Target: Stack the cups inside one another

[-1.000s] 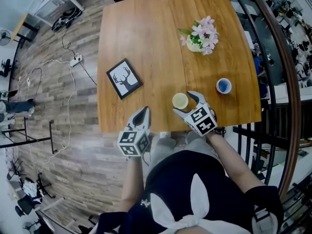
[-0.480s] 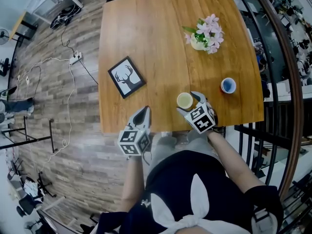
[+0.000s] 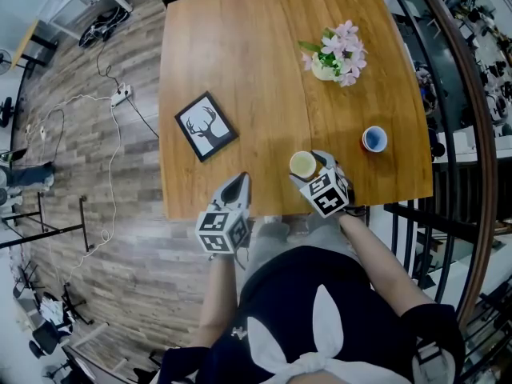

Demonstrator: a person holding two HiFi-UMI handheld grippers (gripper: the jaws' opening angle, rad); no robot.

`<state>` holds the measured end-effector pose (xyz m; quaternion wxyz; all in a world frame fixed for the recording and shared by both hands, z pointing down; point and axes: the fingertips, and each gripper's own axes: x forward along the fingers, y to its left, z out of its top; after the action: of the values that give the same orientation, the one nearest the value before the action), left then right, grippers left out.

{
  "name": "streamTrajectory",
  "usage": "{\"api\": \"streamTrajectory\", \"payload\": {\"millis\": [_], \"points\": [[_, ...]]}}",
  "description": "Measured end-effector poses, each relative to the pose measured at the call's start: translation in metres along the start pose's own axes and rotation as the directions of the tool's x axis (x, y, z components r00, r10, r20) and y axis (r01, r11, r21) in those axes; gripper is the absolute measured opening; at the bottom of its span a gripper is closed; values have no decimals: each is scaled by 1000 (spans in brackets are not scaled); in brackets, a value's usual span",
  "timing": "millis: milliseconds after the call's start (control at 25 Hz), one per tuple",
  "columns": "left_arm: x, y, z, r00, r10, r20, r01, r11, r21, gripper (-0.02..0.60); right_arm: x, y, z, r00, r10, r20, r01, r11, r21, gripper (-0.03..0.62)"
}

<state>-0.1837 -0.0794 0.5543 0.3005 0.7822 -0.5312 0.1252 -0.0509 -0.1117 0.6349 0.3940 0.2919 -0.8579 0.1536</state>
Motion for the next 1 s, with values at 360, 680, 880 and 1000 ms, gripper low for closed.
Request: {"api": "streamTrajectory", "payload": {"millis": [360, 680, 880, 1000], "points": [[-2, 1, 1, 1000, 7, 2, -7, 1000, -5, 17, -3, 2, 5, 1000, 12, 6, -12, 1000, -16, 344], [-3, -2, 7, 1000, 14, 15, -14, 1000, -8, 17, -18, -3, 24, 999, 11, 52, -9, 999, -33, 344], [-1, -5, 9, 1000, 6, 23, -6, 1000, -3, 17, -40, -10, 48, 992, 1, 129, 4, 999, -35, 344], [-2, -9, 13, 1000, 0, 28, 0, 1000, 7, 17, -58, -14, 66, 982, -9, 190, 12, 1000, -16, 344]]}}
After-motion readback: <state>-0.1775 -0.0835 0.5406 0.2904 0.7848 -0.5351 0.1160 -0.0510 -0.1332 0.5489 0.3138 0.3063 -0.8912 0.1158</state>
